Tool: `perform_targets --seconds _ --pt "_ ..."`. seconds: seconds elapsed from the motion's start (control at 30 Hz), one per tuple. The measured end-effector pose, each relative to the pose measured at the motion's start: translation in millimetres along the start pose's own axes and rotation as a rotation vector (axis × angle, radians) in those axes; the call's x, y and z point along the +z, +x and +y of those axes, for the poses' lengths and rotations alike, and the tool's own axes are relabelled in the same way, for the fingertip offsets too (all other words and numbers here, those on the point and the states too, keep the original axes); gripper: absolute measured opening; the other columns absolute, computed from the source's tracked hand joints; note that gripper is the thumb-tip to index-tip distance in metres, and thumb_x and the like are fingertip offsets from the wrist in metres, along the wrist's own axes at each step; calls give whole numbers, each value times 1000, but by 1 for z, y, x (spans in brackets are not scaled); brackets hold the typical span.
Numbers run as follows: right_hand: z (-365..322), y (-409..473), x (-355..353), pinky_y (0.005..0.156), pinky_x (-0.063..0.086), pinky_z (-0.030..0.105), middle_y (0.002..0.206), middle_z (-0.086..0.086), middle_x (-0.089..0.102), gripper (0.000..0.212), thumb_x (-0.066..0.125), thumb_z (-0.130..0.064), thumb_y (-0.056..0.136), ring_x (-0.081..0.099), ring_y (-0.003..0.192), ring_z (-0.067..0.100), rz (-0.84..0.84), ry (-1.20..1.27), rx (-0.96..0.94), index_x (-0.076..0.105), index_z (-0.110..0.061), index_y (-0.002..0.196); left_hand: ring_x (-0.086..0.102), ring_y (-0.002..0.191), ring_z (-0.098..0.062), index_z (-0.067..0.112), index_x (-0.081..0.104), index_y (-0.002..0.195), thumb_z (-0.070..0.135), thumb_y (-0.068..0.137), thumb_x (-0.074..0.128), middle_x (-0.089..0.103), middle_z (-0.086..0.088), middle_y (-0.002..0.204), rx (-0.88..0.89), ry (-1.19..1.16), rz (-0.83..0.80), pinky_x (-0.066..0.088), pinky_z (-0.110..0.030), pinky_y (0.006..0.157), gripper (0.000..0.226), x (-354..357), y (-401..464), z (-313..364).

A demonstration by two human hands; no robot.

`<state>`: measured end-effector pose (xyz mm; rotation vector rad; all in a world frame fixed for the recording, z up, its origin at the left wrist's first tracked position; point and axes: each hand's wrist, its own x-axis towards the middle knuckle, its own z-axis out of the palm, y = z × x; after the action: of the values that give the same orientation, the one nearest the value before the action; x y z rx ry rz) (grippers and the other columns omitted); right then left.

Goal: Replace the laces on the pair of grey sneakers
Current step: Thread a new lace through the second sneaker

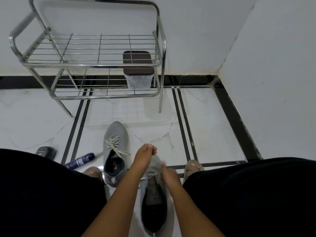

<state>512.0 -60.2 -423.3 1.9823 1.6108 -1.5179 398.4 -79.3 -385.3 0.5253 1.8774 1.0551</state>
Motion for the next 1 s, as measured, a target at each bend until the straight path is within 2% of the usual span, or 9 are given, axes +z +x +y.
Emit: perform_targets --seconds 0.07,0.2,0.27,0.33,0.43,0.57,0.7,0.87,1.0 --pt "-23 -1 -15 94 51 42 100 10 72 71 20 -62 97 65 94 25 58 439 -28 71 -13 83 58 79 -11 13 61 93 25 103 34 60 3 79 146 20 -58 42 -18 70 32 -3 -8 21" --pt "-57 -18 -49 83 54 38 83 5 70 67 40 -67 91 65 90 19 -233 844 -167 71 -8 92 60 73 -13 12 65 87 35 101 40 63 0 71 258 189 -235 46 -28 76 37 -8 -16 38" --pt "-66 -26 -57 72 53 33 92 6 69 47 56 -52 92 64 85 18 -301 832 -218 70 -7 99 57 67 -12 14 64 81 37 101 41 63 0 69 243 277 -260 44 -26 67 38 -11 -20 34" --pt "-70 -30 -61 78 51 32 107 6 67 28 56 -33 96 61 88 16 -247 845 -246 68 -8 99 55 63 -12 12 64 81 36 101 43 60 3 64 181 322 -248 42 -26 65 37 -16 -21 27" --pt "-67 -32 -68 91 47 34 110 2 66 27 50 -29 100 59 102 16 -58 817 -260 70 -12 94 52 58 -12 13 62 76 26 101 43 57 2 62 23 339 -189 41 -24 64 34 -25 -19 16" --pt "-69 -41 -85 70 48 24 94 0 60 27 51 -31 99 53 81 12 78 833 -295 72 -14 92 53 57 -16 11 61 72 17 100 44 56 -4 65 -144 424 -91 44 -25 59 33 -39 -10 -4" --pt "-71 -49 -102 58 46 22 73 0 52 22 59 -26 95 44 62 11 201 761 -349 72 -8 94 66 90 -23 1 66 111 15 96 49 67 -12 101 -237 649 -40 50 -29 71 26 -46 -8 -36" --pt "-74 -55 -118 68 54 26 66 3 62 16 73 -24 84 55 55 12 295 661 -372 71 -10 88 55 117 -31 7 64 114 21 94 46 60 -13 125 -407 654 141 43 -36 93 31 -52 -22 -60" --pt "-81 -65 -119 72 57 29 71 6 68 13 72 -20 85 60 61 14 236 388 -466 68 -8 83 58 110 -22 18 62 111 21 96 41 61 -3 119 -143 1046 276 44 -33 86 26 -39 -40 -41"
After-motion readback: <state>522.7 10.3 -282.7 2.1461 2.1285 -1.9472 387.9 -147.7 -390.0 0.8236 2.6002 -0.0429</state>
